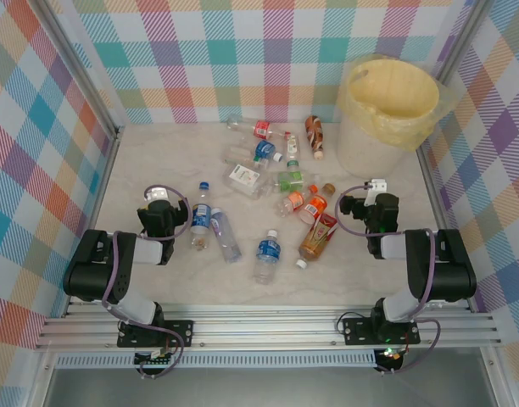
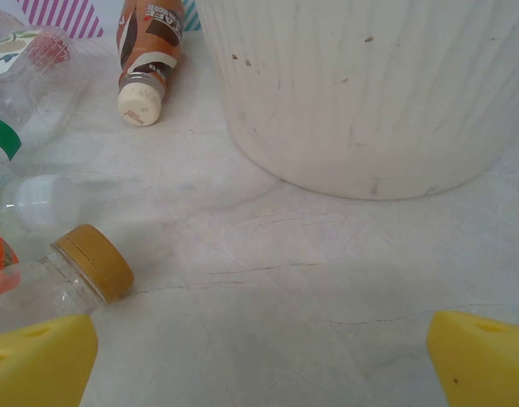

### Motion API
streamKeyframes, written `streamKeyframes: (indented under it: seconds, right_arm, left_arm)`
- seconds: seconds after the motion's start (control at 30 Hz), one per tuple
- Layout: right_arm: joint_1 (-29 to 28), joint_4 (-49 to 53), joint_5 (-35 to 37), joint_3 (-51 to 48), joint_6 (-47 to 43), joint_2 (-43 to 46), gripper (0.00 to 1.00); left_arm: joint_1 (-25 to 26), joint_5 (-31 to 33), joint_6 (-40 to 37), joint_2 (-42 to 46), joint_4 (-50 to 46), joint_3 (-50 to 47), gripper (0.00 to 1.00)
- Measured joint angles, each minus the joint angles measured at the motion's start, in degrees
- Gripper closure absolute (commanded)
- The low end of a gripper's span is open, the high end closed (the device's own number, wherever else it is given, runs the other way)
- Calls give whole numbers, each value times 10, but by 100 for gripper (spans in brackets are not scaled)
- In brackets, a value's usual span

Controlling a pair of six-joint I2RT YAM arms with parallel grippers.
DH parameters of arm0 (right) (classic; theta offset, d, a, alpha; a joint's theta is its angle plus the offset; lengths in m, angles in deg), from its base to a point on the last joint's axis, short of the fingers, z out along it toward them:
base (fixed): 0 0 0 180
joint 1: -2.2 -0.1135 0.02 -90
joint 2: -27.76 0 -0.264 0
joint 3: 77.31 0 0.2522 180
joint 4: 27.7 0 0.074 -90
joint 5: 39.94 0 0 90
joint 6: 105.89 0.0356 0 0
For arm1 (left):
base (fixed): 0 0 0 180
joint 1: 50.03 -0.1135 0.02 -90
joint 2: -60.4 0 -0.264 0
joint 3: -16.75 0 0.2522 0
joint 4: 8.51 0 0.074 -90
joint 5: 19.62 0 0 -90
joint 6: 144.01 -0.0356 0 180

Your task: Put the plastic bottles in the bin

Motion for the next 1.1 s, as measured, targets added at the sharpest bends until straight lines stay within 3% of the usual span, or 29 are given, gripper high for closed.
streamKeyframes:
  seconds: [0.93, 1.1]
  right_arm:
    - [0, 2, 0, 0, 0, 1, 0]
    - [0, 106, -5, 29, 0, 57, 0]
  left_arm:
    - [0, 0, 0, 0, 0, 0, 0]
    - [1, -7, -2, 7, -17, 7, 0]
